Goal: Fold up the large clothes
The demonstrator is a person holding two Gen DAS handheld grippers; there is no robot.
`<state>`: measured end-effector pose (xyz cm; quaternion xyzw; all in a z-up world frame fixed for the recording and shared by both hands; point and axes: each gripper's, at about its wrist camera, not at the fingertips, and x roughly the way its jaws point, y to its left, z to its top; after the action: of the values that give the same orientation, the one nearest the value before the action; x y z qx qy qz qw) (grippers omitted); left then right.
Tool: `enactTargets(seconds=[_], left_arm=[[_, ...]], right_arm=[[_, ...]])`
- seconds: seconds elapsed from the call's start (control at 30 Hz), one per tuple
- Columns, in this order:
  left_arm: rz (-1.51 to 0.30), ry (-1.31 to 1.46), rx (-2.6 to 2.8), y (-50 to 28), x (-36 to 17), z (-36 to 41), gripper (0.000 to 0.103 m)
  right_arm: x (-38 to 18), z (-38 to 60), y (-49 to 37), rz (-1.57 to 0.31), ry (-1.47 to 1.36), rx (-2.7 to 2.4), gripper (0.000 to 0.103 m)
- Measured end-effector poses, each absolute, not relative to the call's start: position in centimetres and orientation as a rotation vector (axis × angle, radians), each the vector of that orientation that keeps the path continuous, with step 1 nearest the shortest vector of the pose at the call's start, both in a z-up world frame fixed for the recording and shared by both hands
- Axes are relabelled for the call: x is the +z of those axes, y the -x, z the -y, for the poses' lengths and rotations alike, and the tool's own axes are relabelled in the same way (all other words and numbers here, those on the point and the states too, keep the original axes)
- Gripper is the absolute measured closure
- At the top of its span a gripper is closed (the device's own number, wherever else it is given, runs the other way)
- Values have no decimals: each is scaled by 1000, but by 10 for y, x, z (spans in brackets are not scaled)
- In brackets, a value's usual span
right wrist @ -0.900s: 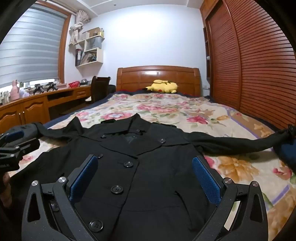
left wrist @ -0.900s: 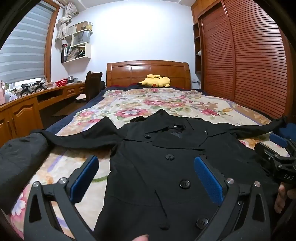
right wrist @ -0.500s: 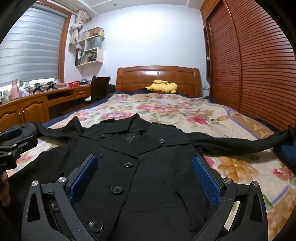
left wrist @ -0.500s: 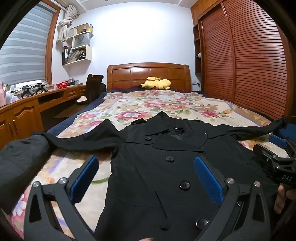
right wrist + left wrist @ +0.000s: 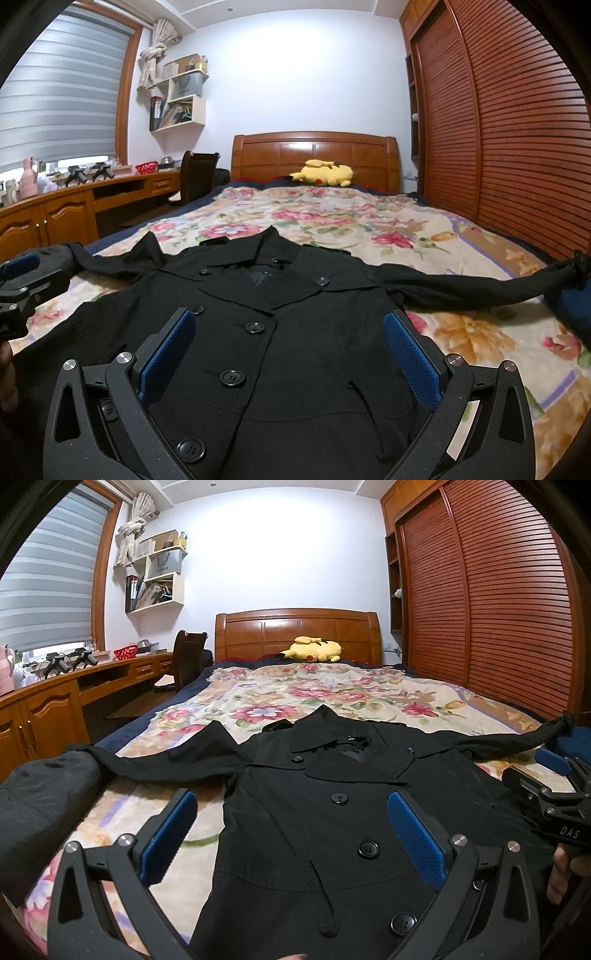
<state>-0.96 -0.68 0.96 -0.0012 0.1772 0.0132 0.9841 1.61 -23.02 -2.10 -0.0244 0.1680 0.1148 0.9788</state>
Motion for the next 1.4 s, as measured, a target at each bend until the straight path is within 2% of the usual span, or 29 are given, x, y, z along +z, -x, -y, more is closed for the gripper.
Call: enactTargets(seconds=[1.4], left_arm=[[-338,4,32,12,9,6,0]], right_arm=[[-22,231,-15,-334,50,232,0]])
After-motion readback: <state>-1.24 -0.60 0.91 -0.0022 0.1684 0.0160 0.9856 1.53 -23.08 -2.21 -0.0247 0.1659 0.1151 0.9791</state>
